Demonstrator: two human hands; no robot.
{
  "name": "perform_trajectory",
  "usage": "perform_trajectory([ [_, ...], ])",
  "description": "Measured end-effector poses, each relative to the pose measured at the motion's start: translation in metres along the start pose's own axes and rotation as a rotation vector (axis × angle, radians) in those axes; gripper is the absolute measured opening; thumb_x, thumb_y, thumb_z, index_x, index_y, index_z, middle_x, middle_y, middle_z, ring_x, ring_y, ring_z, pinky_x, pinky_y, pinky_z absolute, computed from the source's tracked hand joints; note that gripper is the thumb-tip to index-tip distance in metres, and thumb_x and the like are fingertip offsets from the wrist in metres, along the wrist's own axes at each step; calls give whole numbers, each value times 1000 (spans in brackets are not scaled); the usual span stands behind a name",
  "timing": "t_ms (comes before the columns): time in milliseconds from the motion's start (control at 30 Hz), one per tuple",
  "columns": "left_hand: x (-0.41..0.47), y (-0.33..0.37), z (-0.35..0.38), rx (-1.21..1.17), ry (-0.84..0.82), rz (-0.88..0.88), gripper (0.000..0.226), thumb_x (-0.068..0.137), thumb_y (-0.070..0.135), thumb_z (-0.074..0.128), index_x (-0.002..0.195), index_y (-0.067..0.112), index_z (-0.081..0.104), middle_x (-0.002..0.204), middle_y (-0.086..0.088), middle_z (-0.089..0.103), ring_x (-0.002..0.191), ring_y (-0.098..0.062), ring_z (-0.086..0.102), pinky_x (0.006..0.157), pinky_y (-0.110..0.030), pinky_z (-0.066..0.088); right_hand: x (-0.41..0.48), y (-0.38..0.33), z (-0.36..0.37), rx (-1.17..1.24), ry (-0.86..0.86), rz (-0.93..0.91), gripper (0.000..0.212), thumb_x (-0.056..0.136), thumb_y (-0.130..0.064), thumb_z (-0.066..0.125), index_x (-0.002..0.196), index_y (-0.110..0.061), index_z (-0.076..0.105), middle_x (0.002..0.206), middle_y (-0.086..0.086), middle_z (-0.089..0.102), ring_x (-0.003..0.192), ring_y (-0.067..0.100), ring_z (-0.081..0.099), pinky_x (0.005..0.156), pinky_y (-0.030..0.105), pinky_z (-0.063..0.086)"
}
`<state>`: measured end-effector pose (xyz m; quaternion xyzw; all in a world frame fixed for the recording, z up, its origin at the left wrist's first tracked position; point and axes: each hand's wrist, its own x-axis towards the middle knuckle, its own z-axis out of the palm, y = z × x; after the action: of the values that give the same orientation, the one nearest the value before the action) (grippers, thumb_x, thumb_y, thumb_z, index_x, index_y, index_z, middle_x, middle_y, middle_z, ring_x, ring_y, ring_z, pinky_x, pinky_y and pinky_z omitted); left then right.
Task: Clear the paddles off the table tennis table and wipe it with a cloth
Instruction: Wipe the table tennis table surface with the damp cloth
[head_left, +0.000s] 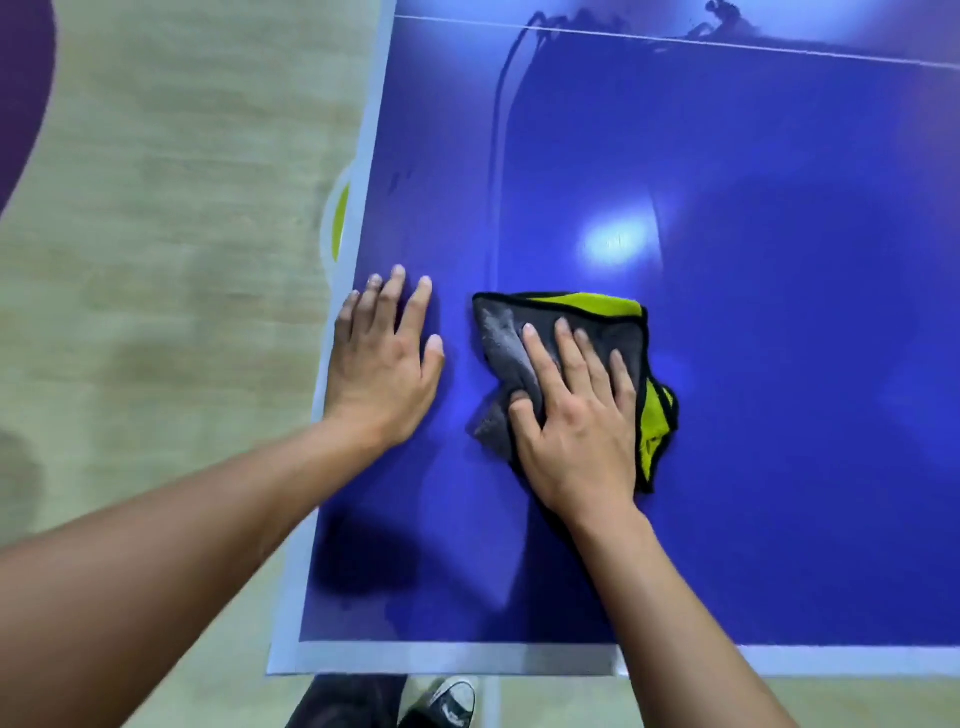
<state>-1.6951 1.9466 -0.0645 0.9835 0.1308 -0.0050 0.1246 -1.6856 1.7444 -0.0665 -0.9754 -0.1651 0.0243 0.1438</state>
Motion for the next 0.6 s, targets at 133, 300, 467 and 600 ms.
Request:
perform_trajectory([
  [133,-122,-5,1,-23,-30,10,62,98,35,33,157,15,32,165,-11,24,153,-31,20,125,-47,16,-91,-11,4,25,-18,-1,67,94,-46,40,160,-35,30,168,-2,24,156,13,17,127,47,13],
  [300,-195,-9,-1,-71,-46,36,60,99,32,31,155,12,34,164,-9,27,152,-28,23,123,-47,23,-163,-45,11,64,-53,-7,72,91,-46,49,160,-35,30,168,-2,26,156,11,15,126,48,14],
  [467,-202,-11,-12,-79,-4,13,56,94,27,31,142,10,53,150,-6,48,138,-27,45,113,-43,39,-162,-55,7,93,-56,-42,70,87,-47,53,155,-36,41,162,0,38,149,17,34,124,44,23],
  [600,-186,-11,-24,-99,76,-20,41,88,19,41,120,12,65,126,-3,61,106,-28,59,93,-43,49,-143,-32,5,21,-42,-235,67,87,-52,55,152,-34,47,158,1,44,141,19,45,118,41,30],
])
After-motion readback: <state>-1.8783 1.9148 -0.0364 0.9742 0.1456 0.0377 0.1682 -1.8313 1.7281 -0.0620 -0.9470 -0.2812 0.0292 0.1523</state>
